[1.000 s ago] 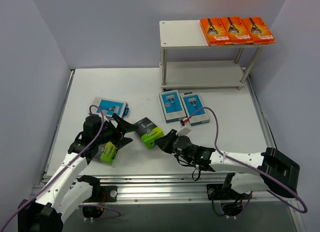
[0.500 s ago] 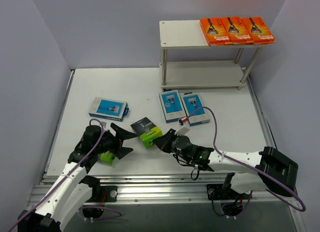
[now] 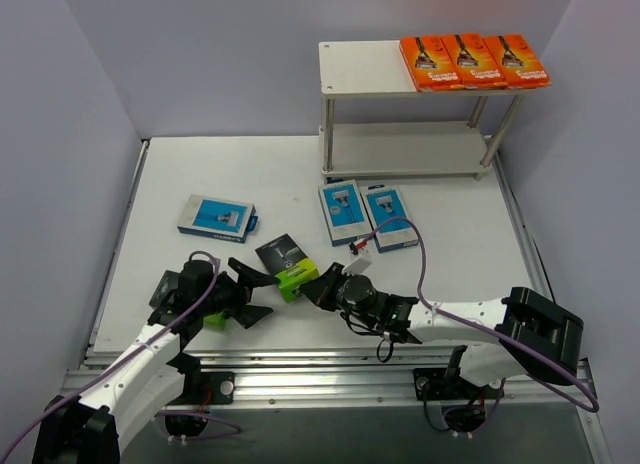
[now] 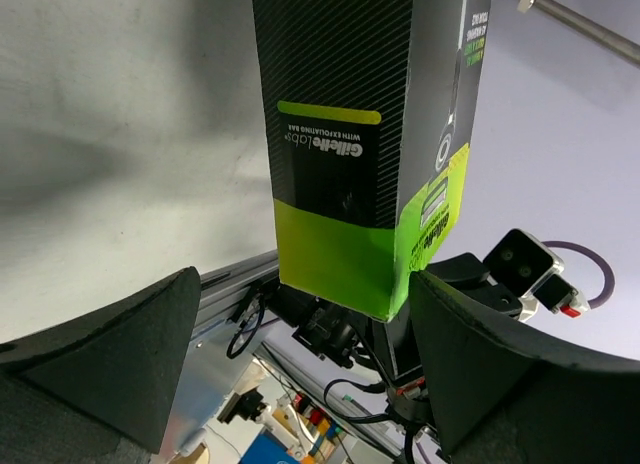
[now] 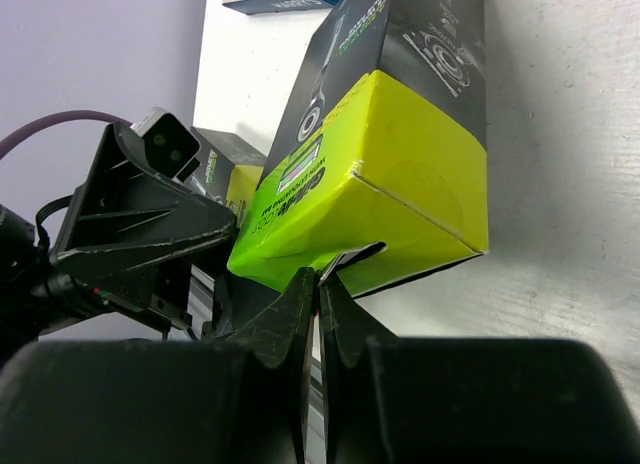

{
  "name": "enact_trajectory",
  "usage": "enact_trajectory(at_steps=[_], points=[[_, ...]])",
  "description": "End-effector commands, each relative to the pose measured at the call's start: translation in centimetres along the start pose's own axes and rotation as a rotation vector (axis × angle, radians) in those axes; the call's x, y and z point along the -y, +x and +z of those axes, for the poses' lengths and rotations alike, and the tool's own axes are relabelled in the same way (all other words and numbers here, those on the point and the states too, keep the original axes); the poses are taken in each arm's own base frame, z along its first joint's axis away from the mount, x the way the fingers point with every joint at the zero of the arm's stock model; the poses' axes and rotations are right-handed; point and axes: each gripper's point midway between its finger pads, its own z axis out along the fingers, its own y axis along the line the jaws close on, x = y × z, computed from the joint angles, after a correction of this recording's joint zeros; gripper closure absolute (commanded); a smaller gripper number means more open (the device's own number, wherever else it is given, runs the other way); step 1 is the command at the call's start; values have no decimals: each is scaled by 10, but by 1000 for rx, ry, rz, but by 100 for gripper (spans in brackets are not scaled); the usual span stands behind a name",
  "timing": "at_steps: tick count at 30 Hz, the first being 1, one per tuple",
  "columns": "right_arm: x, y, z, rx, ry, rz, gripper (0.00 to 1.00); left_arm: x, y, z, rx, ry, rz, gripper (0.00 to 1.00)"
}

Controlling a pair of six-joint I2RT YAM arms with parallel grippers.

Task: Place and organize the shaving razors onto the shelf
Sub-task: Pass the shaving razor from the right arm to the left

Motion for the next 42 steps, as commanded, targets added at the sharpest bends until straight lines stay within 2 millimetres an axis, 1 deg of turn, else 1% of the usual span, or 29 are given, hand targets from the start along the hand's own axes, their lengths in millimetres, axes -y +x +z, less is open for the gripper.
enact_trajectory(at_steps=[1, 10, 12, 17, 24, 32, 37, 38, 40, 41, 42], points=[[-49, -15, 1, 45, -142, 45, 100, 18, -4, 3, 20, 73, -20, 6], [-63, -9, 1, 10, -191, 63, 100, 18, -11, 5, 69, 73, -27, 6], [-67, -6, 1, -3, -204, 75, 100, 28, -13, 4, 78, 111, -21, 6], [-74, -1, 2, -21, -223, 83, 100, 35, -13, 6, 79, 124, -9, 6], [-79, 6, 2, -44, -242, 95, 100, 30, -13, 11, 73, 113, -7, 6], [-74, 17, 1, -80, -238, 85, 100, 33, -16, 9, 94, 130, 2, 6], [-73, 29, 0, -110, -244, 90, 100, 34, -17, 9, 100, 132, 3, 0], [-72, 31, 0, -113, -244, 90, 100, 34, -17, 9, 100, 135, 4, 7], [-70, 33, -1, -116, -242, 93, 100, 34, -17, 8, 103, 138, 5, 11], [-70, 35, -1, -120, -240, 92, 99, 35, -16, 7, 103, 143, 7, 16], [-70, 34, -1, -119, -239, 96, 99, 33, -16, 7, 103, 141, 2, 18]])
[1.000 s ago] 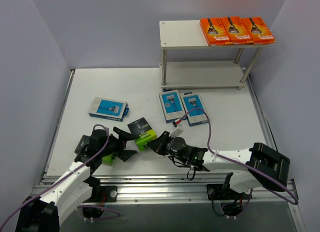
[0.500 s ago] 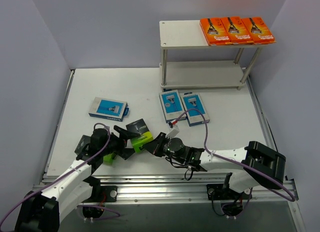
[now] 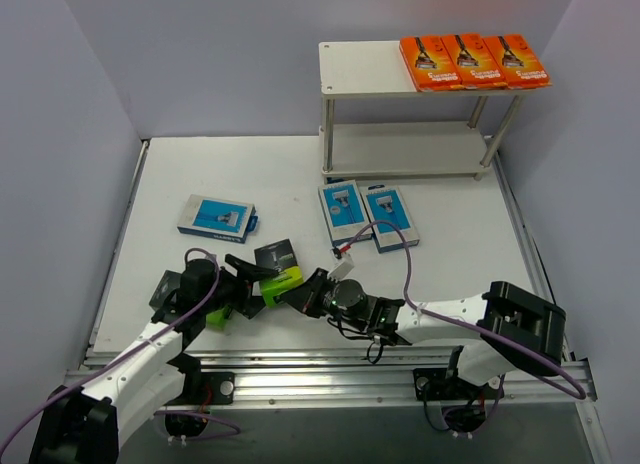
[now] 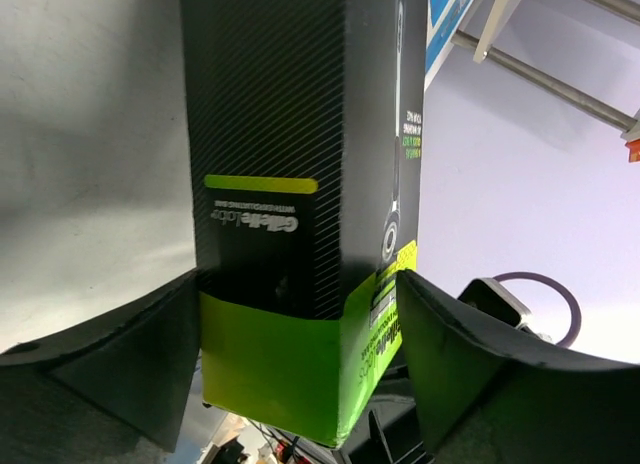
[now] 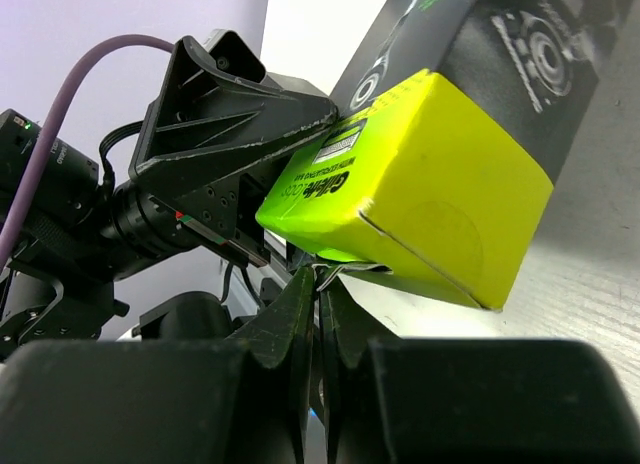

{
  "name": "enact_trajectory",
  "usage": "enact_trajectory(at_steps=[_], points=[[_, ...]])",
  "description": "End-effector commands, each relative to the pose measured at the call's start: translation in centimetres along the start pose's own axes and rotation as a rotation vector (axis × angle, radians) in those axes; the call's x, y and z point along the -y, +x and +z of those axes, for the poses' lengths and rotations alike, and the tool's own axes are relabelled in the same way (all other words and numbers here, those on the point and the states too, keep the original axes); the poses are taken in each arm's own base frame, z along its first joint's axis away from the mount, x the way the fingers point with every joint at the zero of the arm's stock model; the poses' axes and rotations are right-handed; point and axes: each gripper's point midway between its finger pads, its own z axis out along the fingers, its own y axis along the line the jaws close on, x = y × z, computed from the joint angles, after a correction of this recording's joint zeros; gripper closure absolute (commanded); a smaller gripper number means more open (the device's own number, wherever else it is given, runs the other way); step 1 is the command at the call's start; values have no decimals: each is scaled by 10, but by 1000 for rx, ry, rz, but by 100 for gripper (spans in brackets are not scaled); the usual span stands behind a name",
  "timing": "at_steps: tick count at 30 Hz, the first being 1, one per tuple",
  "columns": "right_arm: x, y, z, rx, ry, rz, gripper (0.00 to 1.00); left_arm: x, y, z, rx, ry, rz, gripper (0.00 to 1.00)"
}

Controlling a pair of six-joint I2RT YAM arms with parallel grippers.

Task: Place and organize the shaving razors onto the shelf
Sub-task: Pass the shaving razor from the right arm to the left

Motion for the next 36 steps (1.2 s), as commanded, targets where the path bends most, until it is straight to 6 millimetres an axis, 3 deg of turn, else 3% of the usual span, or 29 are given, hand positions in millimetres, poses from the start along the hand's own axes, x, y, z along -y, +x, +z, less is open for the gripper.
enact_trajectory(at_steps=[1, 5, 15, 16, 23, 36], points=[[-31, 4, -2, -11, -109, 29, 99, 20, 1, -4, 8, 78, 18, 20], [-29, 6, -3, -16, -105, 30, 95, 19, -1, -7, 27, 84, 10, 25], [-30, 4, -11, -14, -95, 16, 57, 17, -4, -8, 50, 80, 22, 34], [-30, 2, -13, -10, -93, 15, 55, 17, -4, -9, 51, 81, 24, 35], [-28, -9, -25, 26, -68, -7, 51, 17, -5, -8, 53, 94, 61, 70], [-14, -42, -49, 108, 8, -46, 46, 32, -17, -14, 84, 12, 423, 72]])
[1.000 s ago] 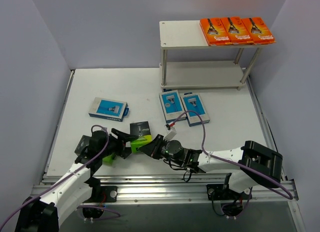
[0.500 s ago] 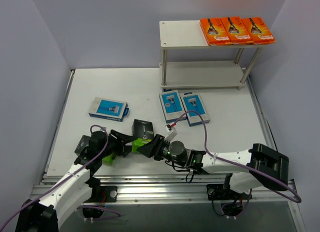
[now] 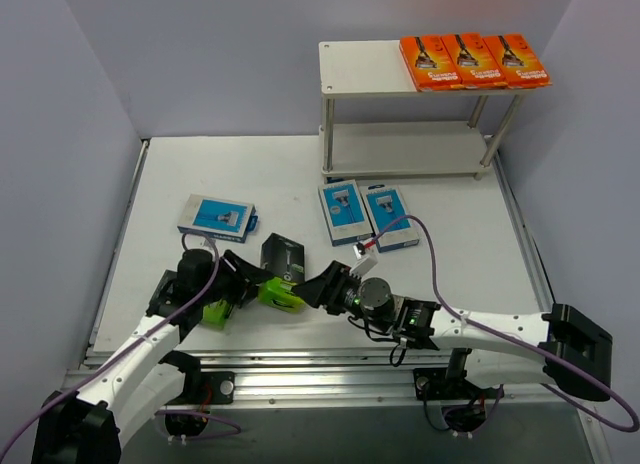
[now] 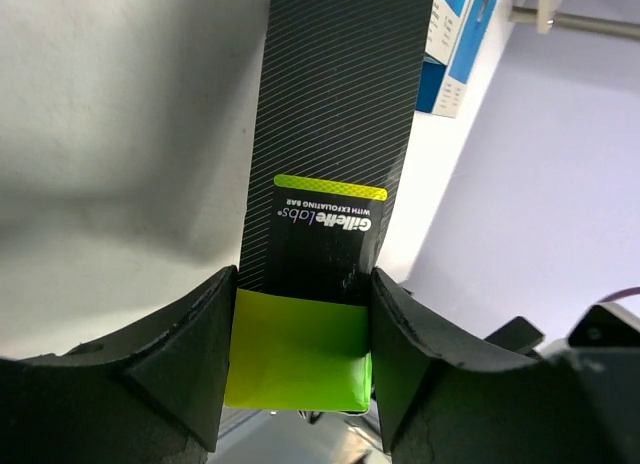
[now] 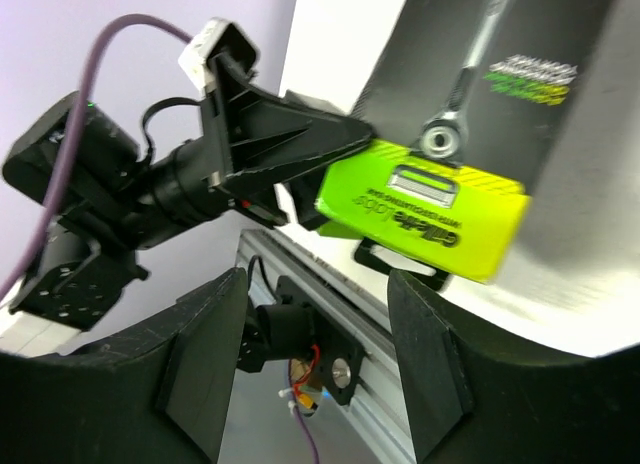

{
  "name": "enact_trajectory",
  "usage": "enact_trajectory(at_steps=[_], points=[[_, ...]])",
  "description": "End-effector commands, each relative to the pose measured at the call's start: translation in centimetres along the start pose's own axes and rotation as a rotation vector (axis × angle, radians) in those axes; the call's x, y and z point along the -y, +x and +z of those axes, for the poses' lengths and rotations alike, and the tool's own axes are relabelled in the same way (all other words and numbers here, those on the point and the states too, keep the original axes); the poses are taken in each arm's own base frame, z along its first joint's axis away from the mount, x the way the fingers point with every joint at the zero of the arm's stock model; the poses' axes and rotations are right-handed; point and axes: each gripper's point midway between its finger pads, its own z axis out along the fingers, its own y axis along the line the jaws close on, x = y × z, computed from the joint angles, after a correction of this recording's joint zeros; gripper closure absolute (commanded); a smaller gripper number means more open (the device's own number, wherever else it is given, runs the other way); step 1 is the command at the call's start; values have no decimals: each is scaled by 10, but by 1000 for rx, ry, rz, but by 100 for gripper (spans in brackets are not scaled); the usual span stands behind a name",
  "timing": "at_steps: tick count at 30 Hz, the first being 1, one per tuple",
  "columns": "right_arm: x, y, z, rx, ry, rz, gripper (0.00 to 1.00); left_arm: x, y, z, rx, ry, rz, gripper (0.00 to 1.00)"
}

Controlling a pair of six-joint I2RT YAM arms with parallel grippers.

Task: Place and organize the shaving razors onto the shelf
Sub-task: Pass the shaving razor from the right arm to the left

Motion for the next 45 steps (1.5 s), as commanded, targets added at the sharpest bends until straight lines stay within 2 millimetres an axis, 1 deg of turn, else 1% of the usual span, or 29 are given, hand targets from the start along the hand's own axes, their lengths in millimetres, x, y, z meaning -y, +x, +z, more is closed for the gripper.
enact_trajectory(at_steps=[1, 3, 5, 7, 8, 10, 14, 15, 18, 19, 21, 22, 24, 25, 28, 29, 30, 31, 32, 33, 34, 35, 36, 37, 39, 41, 42, 44, 45], points=[[8, -23, -12, 78, 47, -36, 46, 39, -19, -13, 59, 59, 176, 72], [11, -33, -18, 107, 60, -38, 45, 44, -25, -18, 79, 49, 236, 72], [21, -38, -23, 117, 88, -43, 45, 63, -36, -27, 127, 63, 321, 72], [26, -47, -27, 138, 96, -37, 45, 64, -42, -32, 148, 19, 362, 72], [29, -48, -29, 137, 100, -35, 44, 76, -48, -37, 168, 23, 413, 73], [35, -53, -32, 148, 114, -39, 44, 76, -54, -40, 177, -9, 437, 73], [44, -56, -33, 145, 135, -57, 44, 94, -65, -47, 202, 2, 476, 73], [46, -56, -33, 142, 141, -61, 44, 105, -68, -50, 211, 21, 483, 73], [53, -54, -32, 127, 152, -70, 43, 122, -80, -52, 229, 27, 496, 73], [57, -52, -32, 123, 159, -73, 43, 144, -85, -60, 250, 64, 511, 73], [62, -49, -32, 112, 164, -71, 43, 159, -93, -60, 254, 74, 514, 73], [64, -48, -32, 109, 166, -68, 43, 182, -97, -70, 272, 120, 528, 73], [72, -47, -32, 107, 178, -60, 43, 201, -107, -72, 288, 145, 525, 73], [72, -46, -32, 103, 175, -58, 43, 225, -112, -83, 319, 187, 538, 74], [77, -47, -31, 102, 184, -59, 43, 253, -124, -83, 330, 233, 513, 75], [79, -47, -31, 92, 185, -61, 42, 277, -124, -93, 336, 296, 512, 75], [81, -49, -31, 97, 190, -60, 42, 283, -131, -86, 328, 302, 495, 75], [83, -50, -30, 93, 191, -60, 42, 293, -133, -86, 325, 328, 486, 76], [84, -48, -30, 81, 189, -61, 42, 317, -135, -96, 339, 394, 473, 76], [89, -51, -30, 84, 198, -57, 42, 324, -138, -87, 312, 411, 460, 77], [90, -50, -30, 80, 198, -54, 42, 333, -140, -87, 307, 436, 445, 78], [92, -49, -31, 67, 193, -52, 42, 356, -140, -95, 312, 510, 428, 79], [95, -49, -31, 62, 196, -50, 42, 361, -144, -86, 291, 527, 411, 81], [101, -53, -31, 73, 208, -44, 42, 377, -145, -89, 289, 588, 388, 81], [105, -51, -33, 49, 200, -35, 42, 393, -148, -79, 263, 638, 370, 82], [111, -58, -34, 62, 207, -25, 42, 403, -149, -73, 247, 658, 347, 84], [111, -57, -33, 48, 197, -26, 42, 416, -152, -72, 257, 692, 361, 84], [118, -62, -33, 48, 209, -20, 42, 428, -147, -65, 255, 711, 360, 85], [117, -60, -32, 33, 198, -21, 42, 429, -149, -55, 251, 705, 353, 85]])
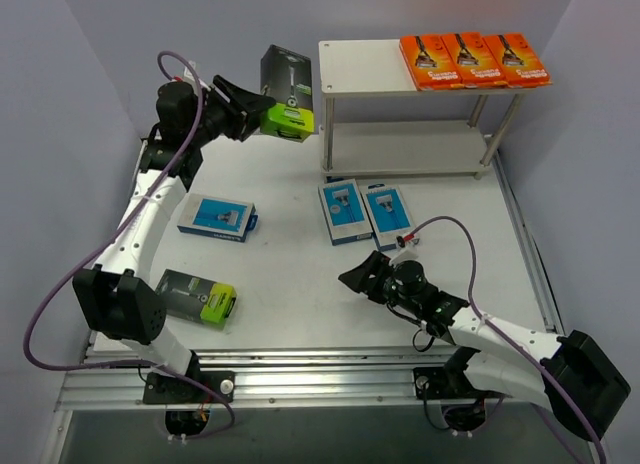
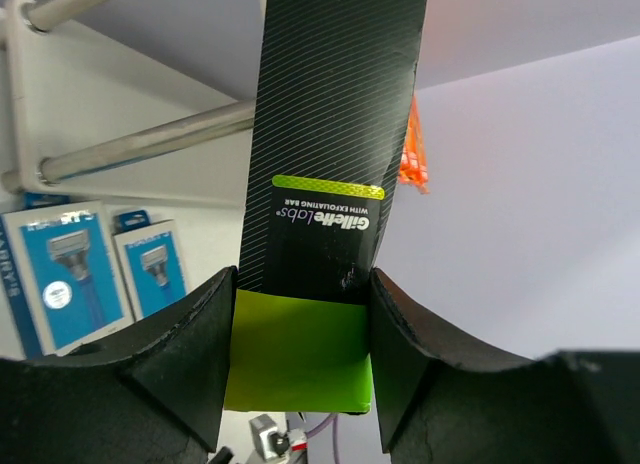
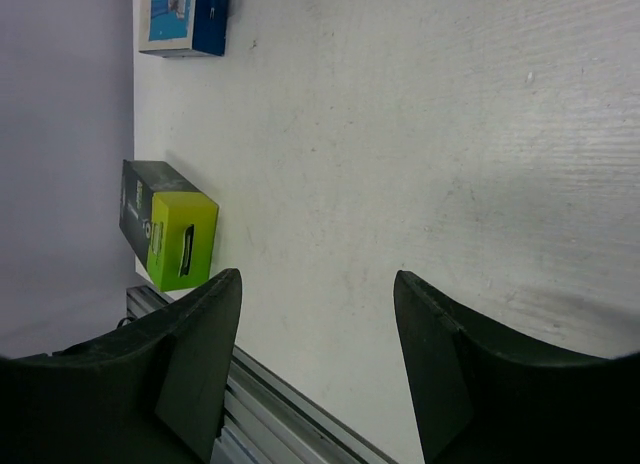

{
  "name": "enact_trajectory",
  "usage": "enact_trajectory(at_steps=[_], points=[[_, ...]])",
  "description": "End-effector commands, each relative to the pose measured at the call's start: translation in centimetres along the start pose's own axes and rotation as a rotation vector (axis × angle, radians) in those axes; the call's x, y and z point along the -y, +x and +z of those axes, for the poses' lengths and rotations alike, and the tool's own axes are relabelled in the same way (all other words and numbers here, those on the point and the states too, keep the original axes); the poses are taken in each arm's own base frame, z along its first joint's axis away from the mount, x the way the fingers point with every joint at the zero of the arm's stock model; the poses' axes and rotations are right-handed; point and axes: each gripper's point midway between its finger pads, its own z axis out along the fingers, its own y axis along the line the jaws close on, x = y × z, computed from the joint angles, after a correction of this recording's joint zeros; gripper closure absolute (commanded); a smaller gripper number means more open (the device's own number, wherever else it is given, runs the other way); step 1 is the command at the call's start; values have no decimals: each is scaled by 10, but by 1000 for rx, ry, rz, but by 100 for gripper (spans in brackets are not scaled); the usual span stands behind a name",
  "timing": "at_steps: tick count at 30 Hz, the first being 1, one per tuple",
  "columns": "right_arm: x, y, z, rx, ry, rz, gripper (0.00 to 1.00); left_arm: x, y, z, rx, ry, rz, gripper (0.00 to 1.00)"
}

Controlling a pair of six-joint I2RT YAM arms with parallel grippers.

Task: Place and organize the shaving razors onto the shelf
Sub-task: Pass the shaving razor from the right arm to the left, then place the shaving razor onto shelf

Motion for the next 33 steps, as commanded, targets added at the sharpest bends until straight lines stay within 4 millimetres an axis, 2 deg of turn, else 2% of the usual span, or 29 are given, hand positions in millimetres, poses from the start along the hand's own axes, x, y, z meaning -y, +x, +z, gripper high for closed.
enact_trajectory(at_steps=[1, 2, 3, 4, 5, 6, 11, 15, 16, 17, 19, 20, 22, 23, 24, 26, 27, 28, 33], points=[[-8, -2, 2, -32, -65, -31, 42, 110, -12, -8, 68, 314, 64, 86], [-4, -3, 4, -36, -53, -28, 42, 113, -12, -4, 70, 323, 59, 86], [-5, -5, 5, -35, -62, -29, 42, 108, -10, 8, 62, 318, 45, 87], [-5, -3, 5, -48, -67, -27, 42, 122, -11, 8, 72, 356, 38, 88], [0, -3, 7, -54, -57, -23, 42, 126, -6, 14, 64, 368, 29, 88], [-1, -4, 8, -54, -66, -23, 42, 121, -4, 27, 54, 361, 15, 89], [3, 1, 13, -90, -81, -13, 42, 143, 7, 55, 24, 432, -39, 89], [6, 3, 16, -103, -88, -2, 42, 146, 5, 73, 48, 434, -73, 90], [6, 3, 16, -109, -94, 1, 42, 138, 6, 83, 47, 413, -90, 91], [7, 4, 17, -112, -95, 1, 43, 147, 2, 82, 62, 429, -92, 91], [9, 2, 18, -112, -94, 5, 43, 137, 3, 97, 62, 405, -103, 92], [9, 2, 18, -118, -97, 3, 43, 150, -1, 94, 75, 431, -97, 91], [12, -1, 19, -114, -93, 6, 43, 140, 2, 109, 71, 404, -108, 92], [12, 0, 19, -122, -97, 7, 43, 140, 3, 112, 72, 403, -111, 91], [12, -1, 20, -122, -99, 8, 43, 149, 2, 110, 82, 423, -112, 91], [15, -4, 22, -119, -98, 14, 43, 135, 5, 125, 75, 386, -132, 91], [15, -3, 22, -128, -105, 15, 43, 139, 2, 124, 85, 395, -137, 91], [18, -6, 23, -125, -101, 21, 43, 131, 3, 133, 88, 383, -146, 91], [23, -8, 25, -134, -99, 29, 43, 125, 0, 144, 99, 388, -175, 92]])
